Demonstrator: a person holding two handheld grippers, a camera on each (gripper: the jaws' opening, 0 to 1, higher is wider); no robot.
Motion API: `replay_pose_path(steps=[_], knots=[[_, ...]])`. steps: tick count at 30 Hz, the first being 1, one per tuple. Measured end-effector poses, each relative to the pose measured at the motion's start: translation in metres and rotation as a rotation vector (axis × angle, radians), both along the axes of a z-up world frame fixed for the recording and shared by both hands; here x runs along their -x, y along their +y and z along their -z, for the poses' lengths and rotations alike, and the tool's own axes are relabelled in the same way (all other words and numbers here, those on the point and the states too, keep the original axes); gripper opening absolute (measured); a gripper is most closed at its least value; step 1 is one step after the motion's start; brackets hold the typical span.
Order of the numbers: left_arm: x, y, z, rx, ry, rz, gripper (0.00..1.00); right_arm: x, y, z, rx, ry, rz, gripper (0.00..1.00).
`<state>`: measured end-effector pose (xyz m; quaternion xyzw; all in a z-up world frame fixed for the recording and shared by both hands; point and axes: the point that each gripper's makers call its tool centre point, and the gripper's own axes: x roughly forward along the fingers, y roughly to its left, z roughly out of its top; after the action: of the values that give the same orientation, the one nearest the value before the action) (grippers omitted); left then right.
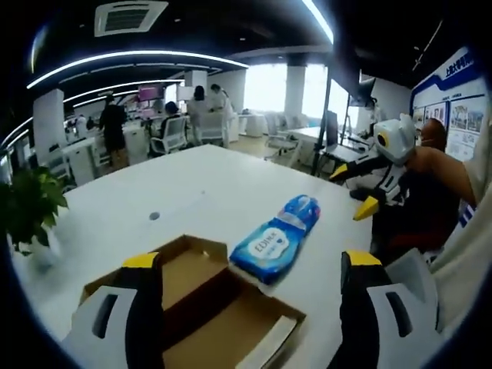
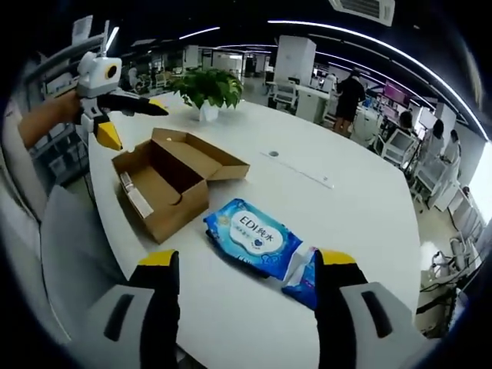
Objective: Operate the shoe box by opening the lid, removing the specified soft item, and placing it in the target area until the item is outside and the box remains undamaged.
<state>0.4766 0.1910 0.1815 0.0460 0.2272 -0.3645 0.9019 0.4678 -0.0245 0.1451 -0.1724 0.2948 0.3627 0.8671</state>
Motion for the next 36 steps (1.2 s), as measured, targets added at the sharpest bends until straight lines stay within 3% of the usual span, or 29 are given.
replay_pose_path(steps=[5, 16, 28, 36], knots=[[0.007, 0.024, -0.002, 0.001, -0.006, -0.038, 1.00, 0.004, 0.018, -0.001, -0.010, 0.004, -0.033, 0.72], [0.024, 0.081, 0.010, -0.020, 0.017, -0.149, 0.99, 0.020, 0.060, 0.009, -0.012, 0.052, -0.158, 0.72], [0.047, 0.136, 0.034, -0.060, 0.066, -0.260, 0.94, 0.033, 0.103, 0.018, 0.007, 0.094, -0.351, 0.69], [0.058, 0.169, 0.050, -0.077, 0.106, -0.356, 0.88, 0.031, 0.122, 0.024, 0.018, 0.105, -0.437, 0.67]])
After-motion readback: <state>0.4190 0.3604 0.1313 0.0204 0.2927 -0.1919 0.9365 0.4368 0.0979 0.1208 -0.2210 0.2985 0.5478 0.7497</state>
